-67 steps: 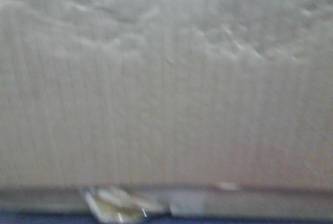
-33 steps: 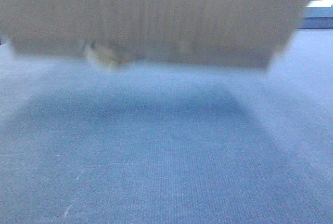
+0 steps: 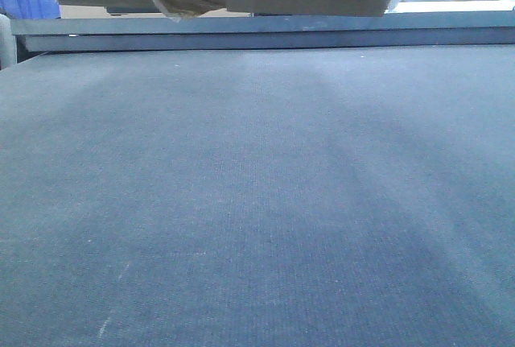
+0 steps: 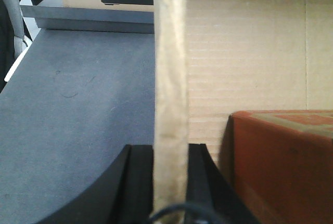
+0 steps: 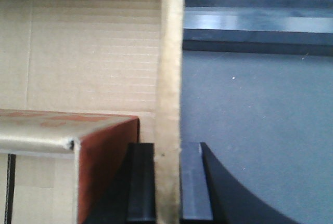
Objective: Stack two boxes on right shelf middle
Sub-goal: 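Lift the clamped cardboard box off the table with both grippers, then drive and turn the base toward the steel shelf with blue bins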
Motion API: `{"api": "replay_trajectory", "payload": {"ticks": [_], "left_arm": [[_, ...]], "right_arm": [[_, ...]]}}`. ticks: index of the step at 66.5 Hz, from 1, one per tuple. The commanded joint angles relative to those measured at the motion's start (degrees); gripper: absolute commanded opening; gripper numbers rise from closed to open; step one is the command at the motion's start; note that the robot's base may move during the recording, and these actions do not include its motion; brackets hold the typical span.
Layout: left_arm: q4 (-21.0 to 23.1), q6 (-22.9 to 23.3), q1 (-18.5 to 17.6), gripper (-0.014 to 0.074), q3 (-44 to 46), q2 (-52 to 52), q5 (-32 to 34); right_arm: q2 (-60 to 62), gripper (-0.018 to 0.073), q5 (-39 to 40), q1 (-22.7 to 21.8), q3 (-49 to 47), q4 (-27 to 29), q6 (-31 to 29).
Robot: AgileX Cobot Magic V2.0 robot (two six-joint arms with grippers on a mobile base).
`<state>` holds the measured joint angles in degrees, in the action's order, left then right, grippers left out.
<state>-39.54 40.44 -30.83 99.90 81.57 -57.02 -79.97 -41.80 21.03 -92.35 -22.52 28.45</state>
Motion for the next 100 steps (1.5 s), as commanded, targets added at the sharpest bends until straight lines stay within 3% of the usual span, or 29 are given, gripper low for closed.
{"api": "replay_trajectory", "payload": {"ticks": [1,12,23,100], "left_arm": [[-2.62,0.23,0.27,-0.0111,0.81,-1.04,1.36],[-2.62,0.23,0.27,-0.0111,0.81,-1.04,1.36],[-2.62,0.23,0.27,-0.0111,0.81,-1.04,1.36],[-2.62,0.23,0.27,-0.0111,0.81,-1.04,1.36]], "right_arm": [[0.85,-0.0148,2.33,-0.40,-0.79,-3.97,0.20],[0.85,-0.0148,2.24,-0.40,-0.79,-4.78,0.20],[0.51,-0.0148,1.30,-0.40,-0.79,-8.68,4.93],[0.51,-0.0148,8.16,-0.40,-0.79,-8.68,5.03]]}}
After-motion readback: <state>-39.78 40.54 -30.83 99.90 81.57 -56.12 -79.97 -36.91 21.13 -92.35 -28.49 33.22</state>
